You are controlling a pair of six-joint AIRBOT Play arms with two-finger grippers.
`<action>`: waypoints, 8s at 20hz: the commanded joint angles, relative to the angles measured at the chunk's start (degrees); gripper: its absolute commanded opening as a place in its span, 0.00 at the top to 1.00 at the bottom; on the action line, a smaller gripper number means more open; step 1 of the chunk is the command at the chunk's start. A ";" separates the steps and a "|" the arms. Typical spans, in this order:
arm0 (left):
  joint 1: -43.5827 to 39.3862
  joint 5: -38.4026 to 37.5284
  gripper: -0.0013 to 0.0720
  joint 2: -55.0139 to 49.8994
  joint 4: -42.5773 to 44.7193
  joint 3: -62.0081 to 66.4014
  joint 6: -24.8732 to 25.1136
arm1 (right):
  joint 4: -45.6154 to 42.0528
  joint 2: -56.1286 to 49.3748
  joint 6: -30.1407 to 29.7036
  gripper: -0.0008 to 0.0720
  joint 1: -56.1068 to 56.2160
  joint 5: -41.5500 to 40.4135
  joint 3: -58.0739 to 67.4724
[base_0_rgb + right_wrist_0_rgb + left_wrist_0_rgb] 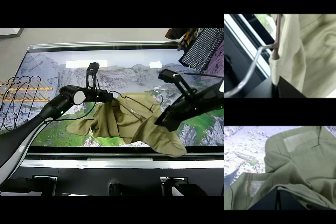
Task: Fold the clothes and pants, and hang the long-sleeved shirts on hangers.
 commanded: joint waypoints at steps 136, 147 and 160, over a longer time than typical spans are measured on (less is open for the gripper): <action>5.81 -12.50 0.52 35.80 -28.59 -21.77 74.27 | 13.64 -4.33 -43.28 0.96 -21.03 -8.83 -0.26; 14.82 8.46 0.22 37.16 -28.46 -21.75 52.70 | 6.67 10.93 -27.69 0.96 -21.05 -17.29 -0.26; 13.60 7.50 0.22 38.25 -28.50 -21.77 47.01 | -42.14 22.97 28.57 0.96 -21.05 -38.40 -0.24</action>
